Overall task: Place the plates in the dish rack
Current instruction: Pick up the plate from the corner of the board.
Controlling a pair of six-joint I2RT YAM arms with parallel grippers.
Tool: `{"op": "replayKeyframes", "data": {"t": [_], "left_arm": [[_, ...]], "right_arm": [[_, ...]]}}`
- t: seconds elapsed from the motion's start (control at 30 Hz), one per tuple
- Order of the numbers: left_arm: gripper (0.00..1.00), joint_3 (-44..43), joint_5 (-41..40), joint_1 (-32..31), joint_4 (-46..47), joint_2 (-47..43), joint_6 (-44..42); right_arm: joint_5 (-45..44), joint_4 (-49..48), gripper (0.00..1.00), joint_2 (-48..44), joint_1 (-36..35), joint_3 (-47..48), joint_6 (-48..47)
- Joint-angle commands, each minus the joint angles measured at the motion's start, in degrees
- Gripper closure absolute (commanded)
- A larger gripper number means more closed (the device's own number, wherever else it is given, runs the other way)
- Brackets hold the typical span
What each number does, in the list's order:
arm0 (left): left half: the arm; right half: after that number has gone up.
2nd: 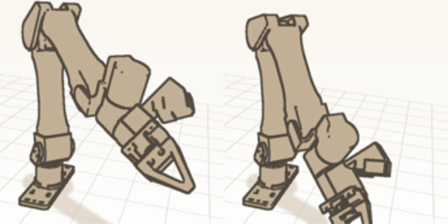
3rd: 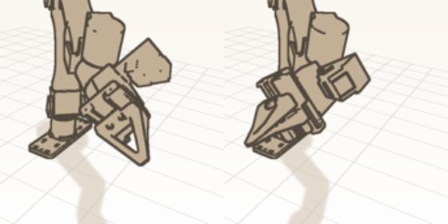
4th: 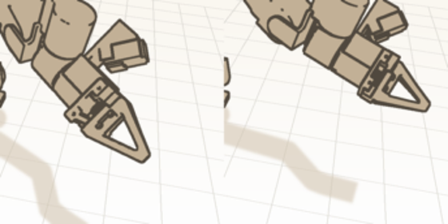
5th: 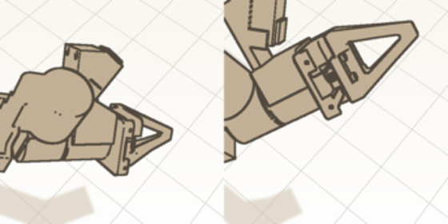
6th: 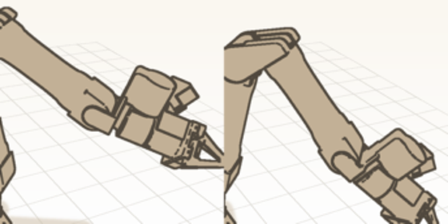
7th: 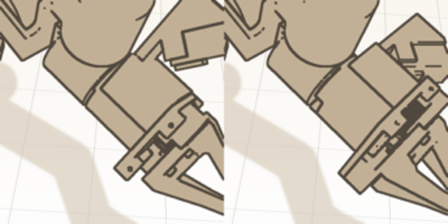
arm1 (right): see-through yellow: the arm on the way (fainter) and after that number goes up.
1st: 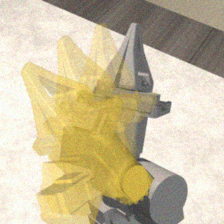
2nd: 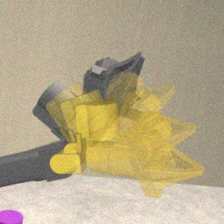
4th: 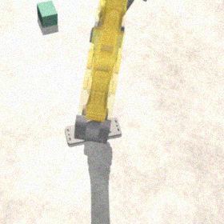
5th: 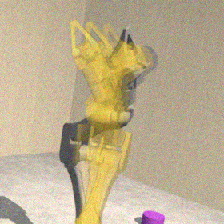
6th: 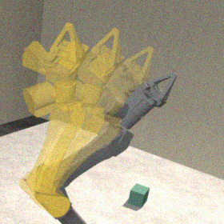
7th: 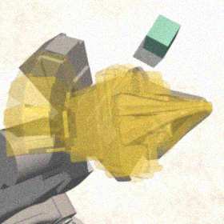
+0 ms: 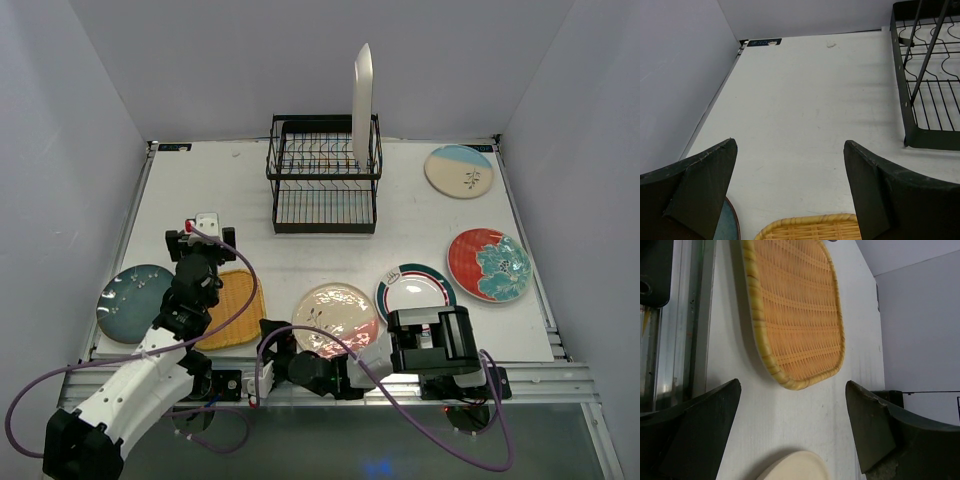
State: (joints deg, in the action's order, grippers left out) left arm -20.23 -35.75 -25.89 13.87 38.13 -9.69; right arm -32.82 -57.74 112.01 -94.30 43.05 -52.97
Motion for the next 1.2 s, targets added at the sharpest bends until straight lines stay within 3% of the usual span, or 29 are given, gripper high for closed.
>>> {"op": "replayKeyframes", "data": {"t": [0.0,0.3,0.53,0.9,1.07,1.1,1.13,1.17], "left_arm": [[0.02,-3.06,2.69,2.59,-2.35,1.85,2.39],[0.02,-5.35,9.73,8.22,-6.48,2.83,6.00],[0.02,-6.14,9.64,10.50,-6.92,3.44,6.70],[0.02,-6.67,12.02,12.44,-8.16,3.00,7.32],[0.02,-6.67,12.28,12.62,-8.24,3.00,7.32],[0.02,-6.67,12.28,12.62,-8.24,3.00,7.32],[0.02,-6.67,12.37,12.62,-8.24,3.00,7.32],[0.02,-6.67,12.37,12.71,-8.33,3.09,7.32]], "right_arm": [[0.30,-0.45,0.09,0.49,-0.62,1.60,-1.61],[-1.80,1.66,0.00,6.90,-1.50,7.48,-4.77],[-1.81,0.52,0.20,10.60,-1.06,10.92,-6.88],[-2.33,-0.10,0.39,14.73,0.34,14.34,-7.85],[-3.39,0.43,0.53,15.96,0.70,15.31,-7.85],[-3.48,0.43,0.57,16.05,0.87,15.31,-7.85],[-4.00,0.43,0.70,15.96,0.87,15.23,-7.76],[-4.44,0.43,0.74,15.88,0.96,15.14,-7.76]]}}
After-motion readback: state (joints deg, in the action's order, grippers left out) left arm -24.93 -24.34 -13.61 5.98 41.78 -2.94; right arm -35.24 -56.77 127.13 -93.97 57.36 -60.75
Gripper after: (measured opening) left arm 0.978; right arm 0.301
